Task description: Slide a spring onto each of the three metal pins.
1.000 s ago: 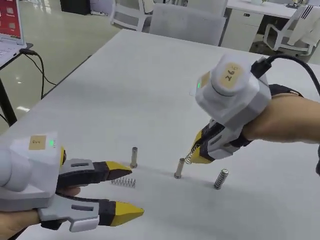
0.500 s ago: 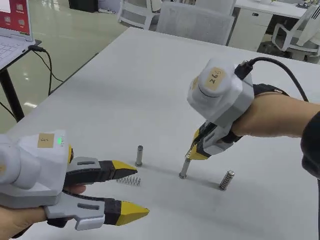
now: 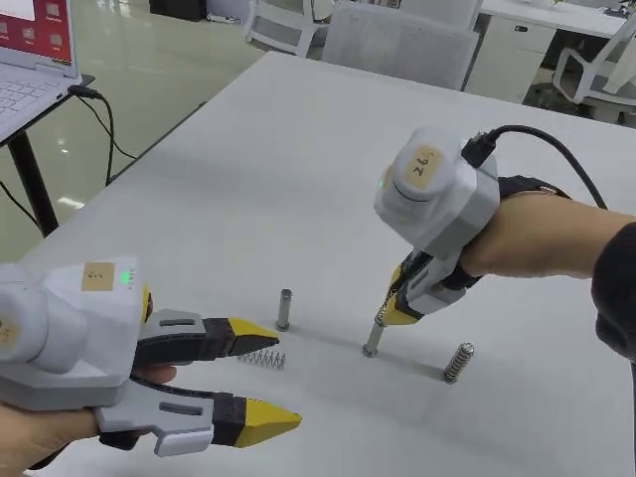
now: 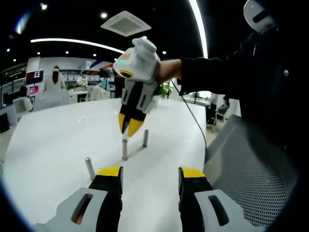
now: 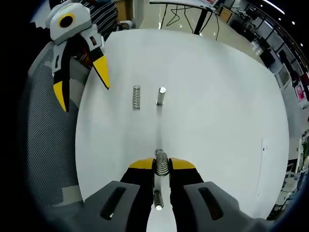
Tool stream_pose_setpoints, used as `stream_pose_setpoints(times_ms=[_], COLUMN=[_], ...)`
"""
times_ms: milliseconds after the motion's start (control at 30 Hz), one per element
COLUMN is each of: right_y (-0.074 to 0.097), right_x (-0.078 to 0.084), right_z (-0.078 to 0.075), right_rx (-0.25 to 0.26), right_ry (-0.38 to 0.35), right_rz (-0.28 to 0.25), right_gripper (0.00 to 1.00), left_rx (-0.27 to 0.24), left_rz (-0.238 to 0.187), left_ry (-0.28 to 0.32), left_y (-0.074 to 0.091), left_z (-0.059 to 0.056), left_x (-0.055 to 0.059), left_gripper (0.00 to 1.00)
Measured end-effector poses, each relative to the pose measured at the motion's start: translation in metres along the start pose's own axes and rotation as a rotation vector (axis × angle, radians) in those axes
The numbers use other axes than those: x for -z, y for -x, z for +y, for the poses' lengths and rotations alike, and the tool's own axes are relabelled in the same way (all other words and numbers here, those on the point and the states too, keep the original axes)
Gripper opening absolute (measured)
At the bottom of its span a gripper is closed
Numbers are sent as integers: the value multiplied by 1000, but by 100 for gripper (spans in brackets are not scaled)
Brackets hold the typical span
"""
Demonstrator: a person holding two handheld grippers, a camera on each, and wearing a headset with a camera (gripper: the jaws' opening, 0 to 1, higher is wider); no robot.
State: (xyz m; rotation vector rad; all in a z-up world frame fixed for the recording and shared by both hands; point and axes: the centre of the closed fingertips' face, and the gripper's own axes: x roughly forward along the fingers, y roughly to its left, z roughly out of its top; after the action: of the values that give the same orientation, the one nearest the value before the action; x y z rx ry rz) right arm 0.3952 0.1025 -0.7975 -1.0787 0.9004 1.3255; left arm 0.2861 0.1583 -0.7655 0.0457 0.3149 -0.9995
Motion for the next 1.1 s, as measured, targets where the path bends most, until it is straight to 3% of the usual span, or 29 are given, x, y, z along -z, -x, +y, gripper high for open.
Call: stream_pose_setpoints(times_ms=[567, 1100], right_y=[-28, -46], right_x=[9, 20], right_z=[2, 10], right_rx=[-35, -65], right_ry=[23, 12], right_rz=[91, 121], right_gripper=[8, 8], left_rx=[-2, -12], left_rz=[4, 2], left_ry=[2, 6], left_y=[1, 2], left_z=[1, 3], left_x=[2, 2], left_gripper=[40, 40])
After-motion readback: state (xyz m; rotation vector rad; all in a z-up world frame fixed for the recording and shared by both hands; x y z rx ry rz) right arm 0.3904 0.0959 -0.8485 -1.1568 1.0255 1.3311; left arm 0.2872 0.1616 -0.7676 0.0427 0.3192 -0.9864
